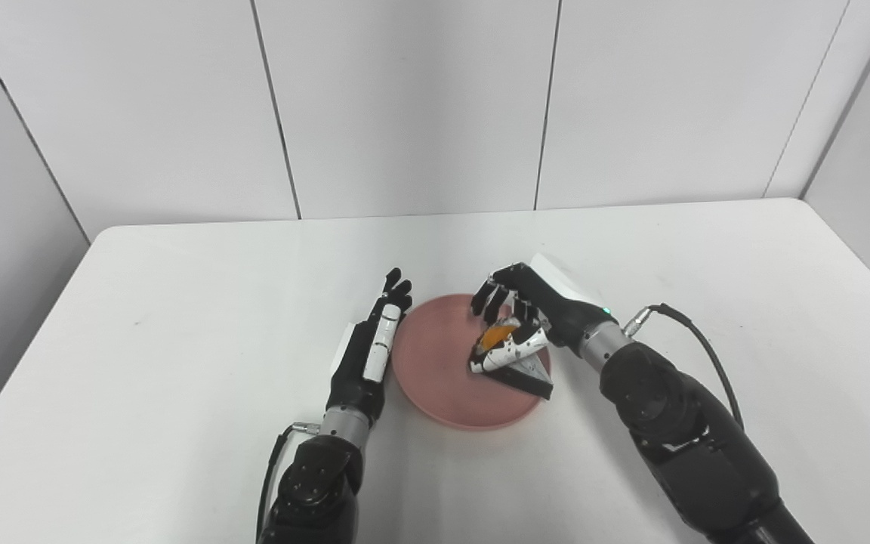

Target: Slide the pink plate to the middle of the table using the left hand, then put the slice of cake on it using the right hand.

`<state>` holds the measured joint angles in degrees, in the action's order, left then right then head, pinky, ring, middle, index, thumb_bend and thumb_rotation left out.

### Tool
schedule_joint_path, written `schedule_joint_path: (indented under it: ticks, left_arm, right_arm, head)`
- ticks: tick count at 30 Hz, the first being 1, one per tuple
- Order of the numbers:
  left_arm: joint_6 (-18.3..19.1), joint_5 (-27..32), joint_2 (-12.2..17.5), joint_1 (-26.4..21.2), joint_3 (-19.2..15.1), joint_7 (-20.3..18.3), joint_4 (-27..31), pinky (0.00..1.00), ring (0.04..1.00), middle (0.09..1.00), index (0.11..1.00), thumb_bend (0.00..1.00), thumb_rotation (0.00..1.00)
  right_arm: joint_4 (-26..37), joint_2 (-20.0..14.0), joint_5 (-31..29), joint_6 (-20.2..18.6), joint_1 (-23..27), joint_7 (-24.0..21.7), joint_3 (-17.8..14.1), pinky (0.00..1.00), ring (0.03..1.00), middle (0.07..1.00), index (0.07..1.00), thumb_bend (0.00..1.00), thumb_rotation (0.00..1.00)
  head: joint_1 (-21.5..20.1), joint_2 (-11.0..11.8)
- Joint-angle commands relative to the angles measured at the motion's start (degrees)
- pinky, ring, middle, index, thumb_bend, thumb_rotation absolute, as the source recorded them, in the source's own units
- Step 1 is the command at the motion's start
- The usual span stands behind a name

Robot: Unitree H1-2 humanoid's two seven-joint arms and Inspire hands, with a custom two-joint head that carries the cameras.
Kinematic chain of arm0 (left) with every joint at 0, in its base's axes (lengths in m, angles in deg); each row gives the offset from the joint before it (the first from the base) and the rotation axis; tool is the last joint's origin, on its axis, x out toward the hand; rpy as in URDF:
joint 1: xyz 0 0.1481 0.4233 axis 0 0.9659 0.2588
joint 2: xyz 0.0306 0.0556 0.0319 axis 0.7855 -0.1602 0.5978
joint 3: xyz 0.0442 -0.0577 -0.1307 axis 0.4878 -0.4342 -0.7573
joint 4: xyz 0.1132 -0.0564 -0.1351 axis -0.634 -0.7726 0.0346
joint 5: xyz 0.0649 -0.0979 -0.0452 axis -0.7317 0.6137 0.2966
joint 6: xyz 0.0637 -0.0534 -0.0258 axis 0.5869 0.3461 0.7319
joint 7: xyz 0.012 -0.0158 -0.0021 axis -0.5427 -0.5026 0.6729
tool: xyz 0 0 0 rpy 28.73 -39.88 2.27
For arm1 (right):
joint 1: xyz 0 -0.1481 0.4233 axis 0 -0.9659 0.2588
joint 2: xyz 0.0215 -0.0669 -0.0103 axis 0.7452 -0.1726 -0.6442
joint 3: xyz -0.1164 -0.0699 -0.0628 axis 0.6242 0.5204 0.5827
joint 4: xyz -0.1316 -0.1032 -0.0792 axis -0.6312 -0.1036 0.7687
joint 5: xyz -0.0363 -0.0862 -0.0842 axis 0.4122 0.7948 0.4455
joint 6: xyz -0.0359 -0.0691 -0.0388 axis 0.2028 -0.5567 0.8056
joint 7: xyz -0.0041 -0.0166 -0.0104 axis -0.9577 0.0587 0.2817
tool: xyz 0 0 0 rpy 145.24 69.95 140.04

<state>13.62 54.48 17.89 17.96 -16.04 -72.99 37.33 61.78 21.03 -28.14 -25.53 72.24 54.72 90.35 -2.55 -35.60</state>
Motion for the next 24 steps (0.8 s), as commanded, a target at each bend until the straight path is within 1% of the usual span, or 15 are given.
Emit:
schedule_joint_path:
  ticks: [1, 2, 3, 6, 7, 8, 9, 10, 11, 13, 17, 20, 21, 22, 24]
  left_arm:
    - [1.0, -0.3, -1.6, -0.3, 1.1, -0.5, -0.7, 1.0, 0.988, 0.986, 0.989, 0.59, 1.0]
    - [1.0, -0.4, -1.6, -0.4, 1.1, -0.5, -0.7, 1.0, 0.989, 0.987, 0.991, 0.59, 1.0]
    - [0.9, -0.5, -1.6, -0.4, 1.2, -0.3, -0.7, 1.0, 0.99, 0.987, 0.992, 0.59, 1.0]
    - [0.9, -0.8, -1.8, -0.2, 1.2, 0.2, -0.7, 1.0, 0.987, 0.984, 0.987, 0.6, 1.0]
    - [0.8, -0.5, -1.8, -0.2, 1.2, 0.0, -0.7, 1.0, 0.989, 0.985, 0.988, 0.6, 1.0]
    - [0.8, -0.2, -1.8, -0.2, 1.2, -0.1, -0.7, 1.0, 0.994, 0.989, 0.993, 0.6, 1.0]
    - [1.2, 0.1, -1.9, -0.2, 1.2, -0.2, -0.3, 1.0, 0.995, 0.989, 0.993, 0.6, 1.0]
    - [1.3, 0.3, -2.0, -0.1, 1.2, -0.3, 0.0, 1.0, 0.997, 0.99, 0.996, 0.59, 1.0]
    - [1.4, 0.2, -2.1, 0.0, 1.2, -0.2, 0.2, 1.0, 0.995, 0.989, 0.996, 0.58, 1.0]
    - [1.2, 0.0, -2.1, 0.0, 1.4, -0.1, 0.1, 1.0, 0.992, 0.988, 0.997, 0.58, 1.0]
    - [1.2, 0.1, -2.4, 0.2, 1.2, 0.1, 0.3, 1.0, 0.986, 0.982, 0.992, 0.58, 1.0]
    - [0.9, -0.3, -2.2, 0.2, 1.5, 0.2, 0.3, 0.99, 0.982, 0.98, 0.991, 0.58, 1.0]
    - [0.9, -0.3, -2.2, 0.2, 1.5, 0.2, 0.3, 0.99, 0.982, 0.981, 0.991, 0.58, 1.0]
    - [0.7, -0.2, -2.2, 0.2, 1.5, 0.1, 0.3, 0.99, 0.982, 0.981, 0.991, 0.58, 1.0]
    - [0.5, -0.5, -2.1, 0.3, 1.6, 0.3, 0.1, 0.99, 0.98, 0.98, 0.989, 0.58, 1.0]
  right_arm:
    - [-1.1, 0.4, 0.8, 4.2, 3.2, 2.2, 0.1, 0.15, 0.212, 0.471, 0.479, 0.52, 0.0]
    - [-2.2, 0.5, 1.0, 5.0, 3.3, 2.7, 0.3, 0.17, 0.239, 0.421, 0.493, 0.51, 0.0]
    - [-3.2, 0.6, 1.1, 5.9, 3.4, 3.1, 0.5, 0.18, 0.249, 0.404, 0.498, 0.51, 0.0]
    - [-5.7, 1.0, 1.7, 7.5, 3.7, 4.0, 1.0, 0.23, 0.313, 0.408, 0.519, 0.51, 0.0]
    - [-6.9, 1.2, 1.7, 8.5, 4.0, 4.7, 1.0, 0.23, 0.307, 0.405, 0.517, 0.51, 0.0]
    - [-7.7, 1.4, 1.6, 9.2, 4.1, 5.1, 1.0, 0.2, 0.268, 0.39, 0.506, 0.51, 0.0]
    - [-8.6, 1.6, 1.8, 10.1, 4.4, 5.8, 1.1, 0.2, 0.265, 0.389, 0.505, 0.51, 0.0]
    - [-9.3, 1.8, 2.0, 10.7, 4.6, 6.3, 1.3, 0.15, 0.206, 0.436, 0.488, 0.52, 0.0]
    - [-9.8, 2.0, 2.3, 10.9, 4.8, 6.7, 1.4, 0.12, 0.171, 0.452, 0.482, 0.52, 0.0]
    - [-10.7, 2.2, 2.6, 11.3, 5.1, 7.0, 1.7, 0.08, 0.128, 0.465, 0.477, 0.52, 0.0]
    - [-11.3, 2.4, 3.7, 11.4, 5.5, 7.4, 2.5, 0.08, 0.136, 0.469, 0.475, 0.52, 0.0]
    - [-10.6, 2.6, 3.6, 10.6, 5.7, 6.9, 2.5, 0.1, 0.164, 0.469, 0.475, 0.52, 0.0]
    - [-10.1, 2.7, 3.7, 10.2, 5.7, 6.6, 2.5, 0.12, 0.188, 0.425, 0.482, 0.51, 0.0]
    - [-9.5, 2.8, 3.7, 9.7, 5.7, 6.3, 2.5, 0.13, 0.201, 0.403, 0.486, 0.51, 0.0]
    - [-8.9, 2.9, 3.7, 9.5, 5.6, 5.8, 2.5, 0.16, 0.228, 0.386, 0.495, 0.51, 0.0]
  head:
    - [0.0, 0.1]
    - [0.0, 0.1]
    - [0.0, 0.2]
    - [0.1, 0.1]
    - [0.1, 0.1]
    - [0.1, 0.1]
    - [0.1, 0.1]
    - [-0.1, 0.1]
    - [-0.1, 0.1]
    - [-0.1, 0.1]
    - [-0.1, 0.1]
    - [-0.1, 0.3]
    - [-0.1, 0.3]
    - [-0.1, 0.2]
    - [0.0, 0.5]
